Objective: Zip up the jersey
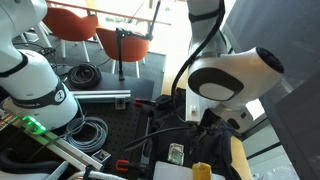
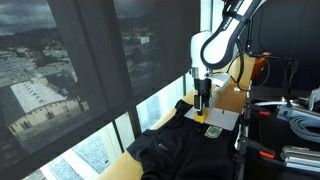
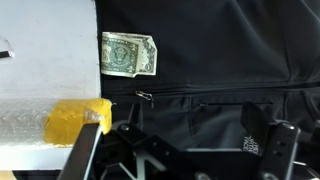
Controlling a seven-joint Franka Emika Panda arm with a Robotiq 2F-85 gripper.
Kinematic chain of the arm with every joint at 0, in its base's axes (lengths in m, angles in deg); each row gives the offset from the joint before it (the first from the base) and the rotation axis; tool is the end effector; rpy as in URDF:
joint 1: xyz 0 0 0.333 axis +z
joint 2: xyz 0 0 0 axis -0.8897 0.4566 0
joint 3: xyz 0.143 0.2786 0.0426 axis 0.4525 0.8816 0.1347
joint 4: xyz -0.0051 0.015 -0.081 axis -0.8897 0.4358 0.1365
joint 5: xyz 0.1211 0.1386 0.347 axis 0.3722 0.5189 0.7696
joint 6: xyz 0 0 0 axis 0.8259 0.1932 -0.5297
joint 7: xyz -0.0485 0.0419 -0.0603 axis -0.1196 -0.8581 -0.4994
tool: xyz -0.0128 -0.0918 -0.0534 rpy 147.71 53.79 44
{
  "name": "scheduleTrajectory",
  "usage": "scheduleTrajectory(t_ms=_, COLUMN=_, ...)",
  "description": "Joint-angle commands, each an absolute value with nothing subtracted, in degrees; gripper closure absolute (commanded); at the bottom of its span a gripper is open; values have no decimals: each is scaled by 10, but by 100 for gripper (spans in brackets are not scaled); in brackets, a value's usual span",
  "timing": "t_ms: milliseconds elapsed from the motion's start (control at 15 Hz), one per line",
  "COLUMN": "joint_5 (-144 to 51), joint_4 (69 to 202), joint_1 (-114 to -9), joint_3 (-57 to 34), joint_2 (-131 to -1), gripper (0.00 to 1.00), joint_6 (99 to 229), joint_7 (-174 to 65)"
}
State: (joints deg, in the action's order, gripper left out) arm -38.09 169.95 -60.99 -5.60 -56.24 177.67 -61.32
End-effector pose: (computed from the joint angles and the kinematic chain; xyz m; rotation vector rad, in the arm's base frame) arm 0.5401 0.0382 0.1639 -3.0746 -0.0356 0.1149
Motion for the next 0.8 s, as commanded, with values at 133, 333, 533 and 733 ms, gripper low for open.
scheduleTrajectory(t_ms=133, joint_5=-406, joint_4=1656, joint_1=-622, joint_3=-60, joint_2=-499, gripper=0, joint_6=1791, joint_7=-637)
scheduleTrajectory(t_ms=333, joint_5=-406, joint_4=1637, joint_1=-632, joint_3=-58, joint_2=-471, gripper=0, joint_6=1790, joint_7=-656)
scheduleTrajectory(t_ms=533, joint_5=-413, joint_4=1614, joint_1=-638, joint_3=-62, joint_2=-438, gripper=0, joint_6=1794, joint_7=-667)
scheduleTrajectory(t_ms=733, joint_5=-420, joint_4=1594, joint_1=-643, joint_3=-63, joint_2=-404, gripper=0, joint_6=1809, joint_7=-673)
